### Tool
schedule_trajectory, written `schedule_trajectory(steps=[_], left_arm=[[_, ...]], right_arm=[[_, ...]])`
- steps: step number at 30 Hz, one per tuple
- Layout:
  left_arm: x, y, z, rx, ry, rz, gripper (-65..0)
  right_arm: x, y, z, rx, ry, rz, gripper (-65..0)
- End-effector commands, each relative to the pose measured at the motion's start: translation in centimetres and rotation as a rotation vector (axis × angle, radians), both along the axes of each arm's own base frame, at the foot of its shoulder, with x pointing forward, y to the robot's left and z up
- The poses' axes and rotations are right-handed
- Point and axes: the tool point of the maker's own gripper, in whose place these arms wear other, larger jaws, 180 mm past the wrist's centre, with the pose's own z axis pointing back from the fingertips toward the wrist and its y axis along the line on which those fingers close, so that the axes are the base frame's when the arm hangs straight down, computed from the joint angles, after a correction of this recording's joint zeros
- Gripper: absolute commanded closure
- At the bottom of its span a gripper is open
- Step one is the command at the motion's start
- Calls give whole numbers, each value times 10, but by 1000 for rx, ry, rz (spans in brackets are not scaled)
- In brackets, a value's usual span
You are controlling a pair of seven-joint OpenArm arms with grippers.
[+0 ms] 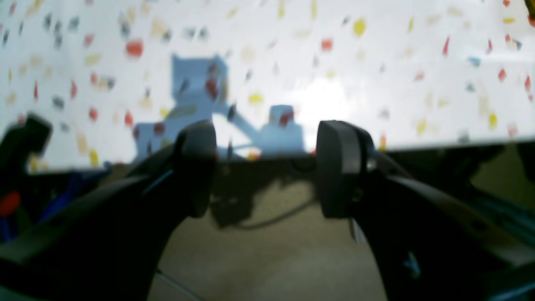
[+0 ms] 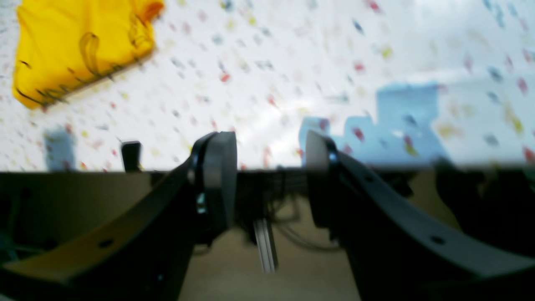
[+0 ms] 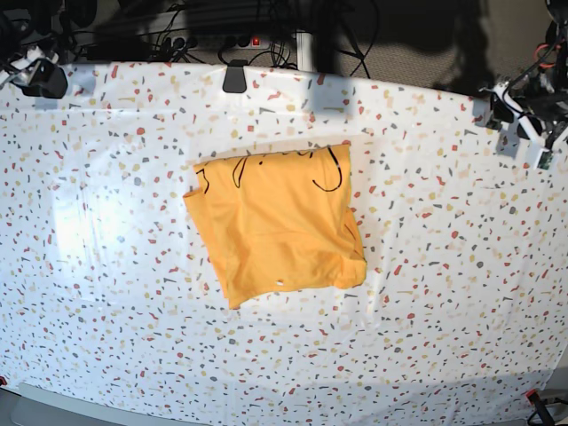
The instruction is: Fold the T-shirt properly
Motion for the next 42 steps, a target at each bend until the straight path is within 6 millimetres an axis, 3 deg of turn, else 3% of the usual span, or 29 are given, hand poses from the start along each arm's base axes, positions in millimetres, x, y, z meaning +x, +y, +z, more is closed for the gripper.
schedule_trajectory(steps=[1, 5, 14, 18, 21, 24, 27, 29, 34, 37, 42], left_arm=[[-4, 4, 8, -1, -10, -11, -367], [-43, 5, 1, -57, 99, -35, -367], [-145, -8, -24, -145, 339, -63, -367], [-196, -10, -56, -228, 468, -30, -367], [-237, -20, -95, -304, 588, 28, -367], [-265, -31, -138, -325, 681, 78, -367], [-269, -44, -181, -307, 726, 136, -367], [-267, -55, -204, -289, 764, 129, -367], [-241, -73, -248, -216, 714, 92, -367], [-232, -72, -264, -116, 715, 88, -367], [-210, -65, -268, -69, 684, 80, -367]], right_arm=[[-4, -4, 7, -29, 0, 13, -258], [-38, 0, -4, -11, 122, 28, -258], [-94, 32, -22, 122, 310, 102, -258], [-113, 33, -70, 166, 381, 29, -258], [-148, 32, -123, 179, 505, -18, -258], [-180, 51, -167, 254, 639, -30, -258], [-202, 75, -202, 335, 756, -20, -258], [-204, 82, -223, 352, 777, -11, -258], [-185, 69, -282, 187, 676, 58, -258], [-185, 69, -306, 124, 652, 125, -258], [-196, 54, -330, -25, 691, 104, -258]])
